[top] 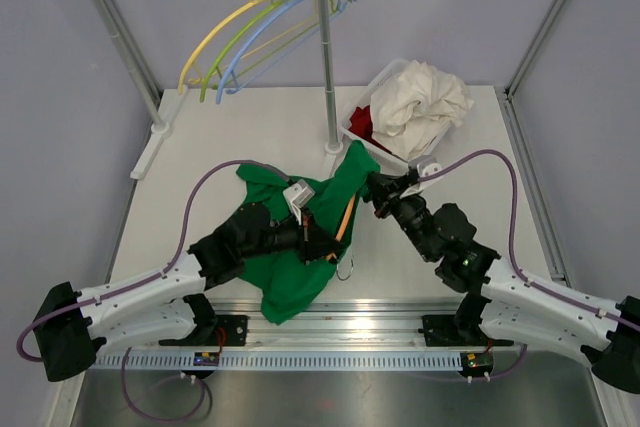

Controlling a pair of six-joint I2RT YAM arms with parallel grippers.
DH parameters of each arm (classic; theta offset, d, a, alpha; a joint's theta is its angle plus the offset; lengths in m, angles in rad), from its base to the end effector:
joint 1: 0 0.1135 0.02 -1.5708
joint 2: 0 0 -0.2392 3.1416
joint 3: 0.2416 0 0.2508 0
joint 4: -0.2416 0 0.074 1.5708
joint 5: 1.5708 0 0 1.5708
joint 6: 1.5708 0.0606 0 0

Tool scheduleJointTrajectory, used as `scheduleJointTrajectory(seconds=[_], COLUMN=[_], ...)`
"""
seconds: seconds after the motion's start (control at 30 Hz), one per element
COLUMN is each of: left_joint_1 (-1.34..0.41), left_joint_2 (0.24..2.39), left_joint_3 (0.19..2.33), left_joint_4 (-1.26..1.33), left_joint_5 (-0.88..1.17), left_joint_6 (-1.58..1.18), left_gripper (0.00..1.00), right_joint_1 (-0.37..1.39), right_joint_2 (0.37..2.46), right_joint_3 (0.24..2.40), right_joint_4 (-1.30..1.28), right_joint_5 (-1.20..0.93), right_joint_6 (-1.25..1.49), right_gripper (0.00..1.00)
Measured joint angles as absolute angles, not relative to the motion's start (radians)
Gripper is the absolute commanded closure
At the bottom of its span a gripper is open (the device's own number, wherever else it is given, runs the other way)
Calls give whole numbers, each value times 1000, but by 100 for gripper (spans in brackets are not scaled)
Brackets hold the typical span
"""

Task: Remove the t-shirt from the hanger
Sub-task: Remove the tshirt from the hanger

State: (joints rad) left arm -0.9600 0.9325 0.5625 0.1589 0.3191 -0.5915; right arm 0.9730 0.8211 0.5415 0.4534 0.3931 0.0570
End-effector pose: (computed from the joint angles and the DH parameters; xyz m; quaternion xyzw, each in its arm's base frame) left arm 0.1306 -0.2197 0.2459 0.2389 0.7365 -0.5228 0.3566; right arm 0.1518 0.1817 0.3015 -0.1447 0.6318 0.2606 0.7155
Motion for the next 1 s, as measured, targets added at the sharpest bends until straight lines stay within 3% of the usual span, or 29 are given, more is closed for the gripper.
scheduleJointTrajectory(seconds=[0.27, 0.47, 0.63, 1.0], left_joint_1=[-1017, -1081, -1098, -1140], left_joint_2=[945, 953, 953, 811], left_joint_3=[576, 611, 633, 609], left_joint_4=[159, 157, 155, 161], left_joint_5=[326, 293, 253, 275], left_joint_6=[-543, -492, -469, -422], left_gripper=[100, 100, 100, 100], right_joint_1=[918, 725, 663, 619], right_joint_2=[996, 1086, 1148, 1116], right_joint_3=[782, 913, 998, 807], right_joint_4=[341, 176, 110, 197], right_joint_5=[498, 388, 282, 131], right_joint_6=[32, 89, 132, 198], right_gripper=[100, 100, 100, 100])
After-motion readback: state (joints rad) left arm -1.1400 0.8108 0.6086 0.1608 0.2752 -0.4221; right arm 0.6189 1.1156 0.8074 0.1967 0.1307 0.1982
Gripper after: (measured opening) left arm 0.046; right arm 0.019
